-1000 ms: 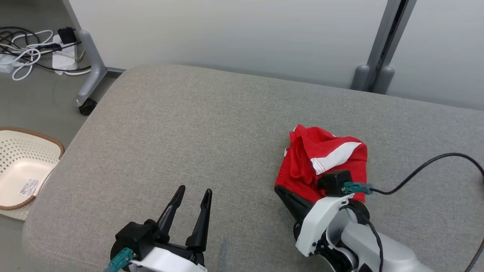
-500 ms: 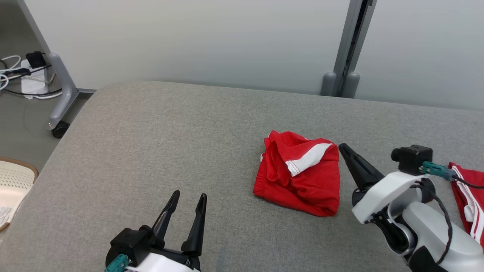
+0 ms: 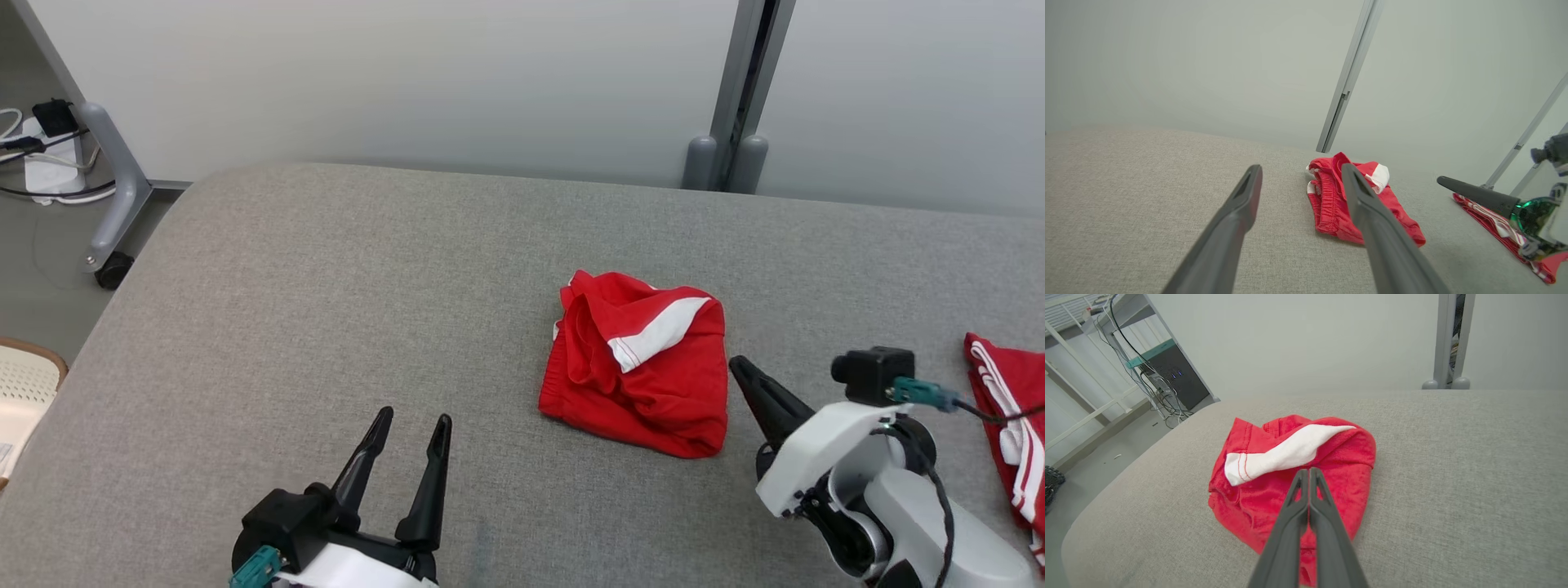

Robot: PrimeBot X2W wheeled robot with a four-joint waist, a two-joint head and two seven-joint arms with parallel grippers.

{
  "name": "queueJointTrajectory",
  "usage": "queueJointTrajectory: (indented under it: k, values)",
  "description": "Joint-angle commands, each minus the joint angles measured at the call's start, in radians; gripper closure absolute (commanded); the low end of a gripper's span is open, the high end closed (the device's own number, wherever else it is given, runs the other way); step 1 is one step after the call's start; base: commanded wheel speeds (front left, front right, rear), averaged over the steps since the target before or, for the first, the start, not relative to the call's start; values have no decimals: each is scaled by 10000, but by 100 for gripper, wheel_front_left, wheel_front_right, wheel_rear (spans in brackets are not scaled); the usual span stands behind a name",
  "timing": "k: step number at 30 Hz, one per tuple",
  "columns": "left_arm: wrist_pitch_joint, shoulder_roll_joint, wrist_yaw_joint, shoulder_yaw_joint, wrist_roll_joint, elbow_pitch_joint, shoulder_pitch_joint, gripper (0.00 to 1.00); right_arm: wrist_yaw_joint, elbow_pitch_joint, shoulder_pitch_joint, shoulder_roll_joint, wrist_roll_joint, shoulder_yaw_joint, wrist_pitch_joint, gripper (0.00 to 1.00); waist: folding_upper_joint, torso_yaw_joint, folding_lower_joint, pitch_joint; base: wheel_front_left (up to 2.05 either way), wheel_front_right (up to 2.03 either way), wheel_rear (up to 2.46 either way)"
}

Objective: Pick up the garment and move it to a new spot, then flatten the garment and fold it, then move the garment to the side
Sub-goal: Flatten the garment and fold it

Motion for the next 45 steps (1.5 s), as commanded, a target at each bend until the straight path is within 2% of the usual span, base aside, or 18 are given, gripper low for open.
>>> queueJointTrajectory:
  k: [1,12,16,28,32,39,45]
  values:
    - [-8,34,-47,-23,-4,-26,-173,0,2,231,-301,40,125,138,346,100,0,41,0,137,0,0,0]
    - [-8,39,-38,-315,-312,62,-593,0,2,2462,-2134,269,733,1656,2873,100,0,981,0,882,0,0,0]
    - [-8,34,14,-425,-450,7,-769,0,3,2994,-2728,158,938,1950,3132,100,0,1415,0,1188,0,0,0]
    - [-8,32,209,-878,-1133,-296,-1212,0,3,4018,-5165,-565,1213,2296,2947,100,0,2668,0,2604,0,0,0]
    - [-8,32,244,-966,-1288,-340,-1362,0,2,4204,-5693,-598,1336,2427,2817,100,0,2917,0,2897,0,0,0]
    - [-8,32,297,-1041,-1334,-350,-1564,0,2,4439,-6187,-331,1481,2701,2504,100,0,3018,0,3094,0,0,0]
    - [-8,32,311,-932,-1111,-238,-1533,0,2,4304,-6164,-30,1669,2992,1580,100,0,2719,0,2712,0,0,0]
